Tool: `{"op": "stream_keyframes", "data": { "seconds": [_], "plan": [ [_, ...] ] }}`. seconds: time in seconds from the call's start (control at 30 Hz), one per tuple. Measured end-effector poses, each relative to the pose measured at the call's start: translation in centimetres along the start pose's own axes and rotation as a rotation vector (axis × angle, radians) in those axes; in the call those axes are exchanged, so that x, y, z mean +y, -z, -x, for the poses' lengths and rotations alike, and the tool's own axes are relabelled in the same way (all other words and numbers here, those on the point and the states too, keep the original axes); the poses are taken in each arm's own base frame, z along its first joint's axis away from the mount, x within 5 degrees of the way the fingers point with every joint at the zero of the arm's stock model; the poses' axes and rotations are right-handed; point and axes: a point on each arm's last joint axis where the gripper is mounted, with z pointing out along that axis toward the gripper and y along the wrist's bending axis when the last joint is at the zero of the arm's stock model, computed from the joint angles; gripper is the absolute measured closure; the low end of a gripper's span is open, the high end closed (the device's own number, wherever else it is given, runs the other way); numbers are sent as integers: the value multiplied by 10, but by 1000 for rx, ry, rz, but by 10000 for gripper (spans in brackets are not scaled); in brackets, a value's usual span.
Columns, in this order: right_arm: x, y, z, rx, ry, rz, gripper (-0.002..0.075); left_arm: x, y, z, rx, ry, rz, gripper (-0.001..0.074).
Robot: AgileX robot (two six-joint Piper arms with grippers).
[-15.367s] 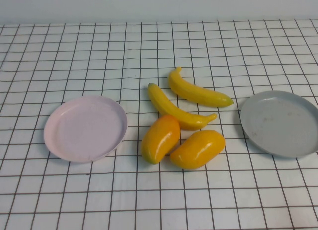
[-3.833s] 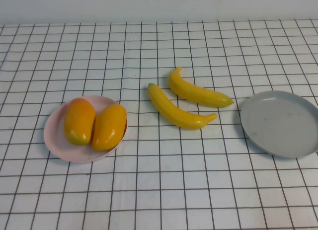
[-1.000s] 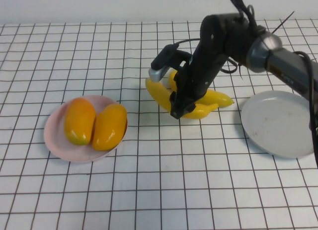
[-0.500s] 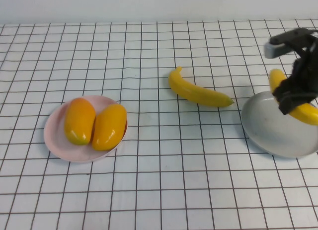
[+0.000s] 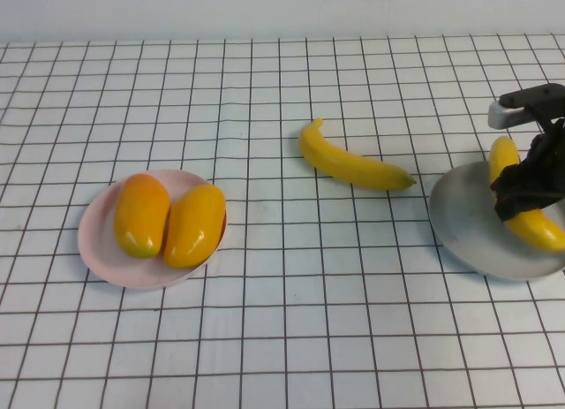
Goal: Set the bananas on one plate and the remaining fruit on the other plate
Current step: Put another type of fruit in the right plate
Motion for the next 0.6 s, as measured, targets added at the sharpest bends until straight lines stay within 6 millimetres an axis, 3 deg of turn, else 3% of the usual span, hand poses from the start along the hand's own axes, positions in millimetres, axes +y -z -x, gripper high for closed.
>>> {"op": "stream_keyframes", "data": {
  "seconds": [0.1, 0.2, 0.3, 0.4, 0.5, 0.6],
  "plan": [
    [0, -4, 1, -9, -27, 2, 191, 0, 0, 0, 0, 0, 0, 737],
    [0, 4, 8, -18, -51, 10, 130, 0, 0, 0, 0, 0, 0, 737],
    [8, 24, 23, -23, -23, 20, 158, 0, 0, 0, 0, 0, 0, 737],
    [29, 47, 46, -82, 125, 1, 213, 0, 0, 0, 0, 0, 0, 737],
    [64, 65, 69, -171, 360, -4, 237, 0, 0, 0, 0, 0, 0, 737],
    [94, 66, 86, -224, 514, 2, 235, 0, 0, 0, 0, 0, 0, 737]
  ]
}}
